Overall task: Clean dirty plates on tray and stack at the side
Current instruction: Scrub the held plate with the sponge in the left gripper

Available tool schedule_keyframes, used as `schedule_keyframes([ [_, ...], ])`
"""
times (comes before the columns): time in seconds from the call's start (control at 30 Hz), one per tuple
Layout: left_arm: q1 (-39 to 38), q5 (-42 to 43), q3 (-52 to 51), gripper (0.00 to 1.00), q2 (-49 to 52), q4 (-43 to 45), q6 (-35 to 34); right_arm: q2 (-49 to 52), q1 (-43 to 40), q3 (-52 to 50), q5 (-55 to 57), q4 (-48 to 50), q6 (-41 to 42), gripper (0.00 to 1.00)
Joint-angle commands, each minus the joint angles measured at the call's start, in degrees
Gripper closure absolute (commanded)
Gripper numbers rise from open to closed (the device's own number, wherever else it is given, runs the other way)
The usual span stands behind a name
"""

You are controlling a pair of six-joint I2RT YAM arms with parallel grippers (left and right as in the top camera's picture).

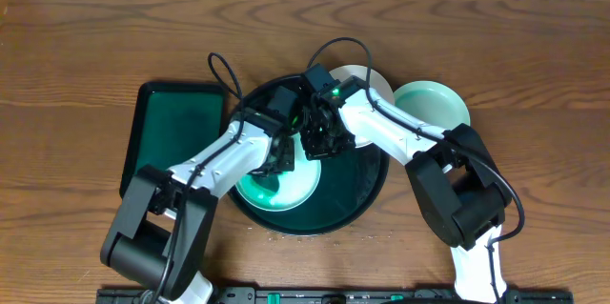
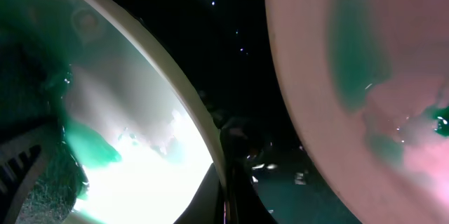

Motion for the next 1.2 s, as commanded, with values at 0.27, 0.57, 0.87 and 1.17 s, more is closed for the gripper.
schedule_keyframes([
  [0.27, 16.24, 18.38, 0.85, 0.93, 1.75, 3.10, -15.98, 0.74, -0.46, 0.74, -0.11, 0.55, -0.35, 0.99],
  [0.57, 10.84, 22.71, 0.83, 0.93, 1.84, 4.68, -11.04, 0.74, -0.46, 0.74, -0.11, 0.50, -0.35, 0.99],
  [0.87, 12.28, 14.80, 1.05, 0.93, 1.03, 5.07, -12.66, 0.74, -0.46, 0.74, -0.09, 0.09, -0.37, 0.99],
  [1.17, 9.90, 8.98, -1.49, 0.93, 0.04, 0.09, -5.14, 0.74, -0.46, 0.74, -0.09, 0.17, -0.35, 0.99],
])
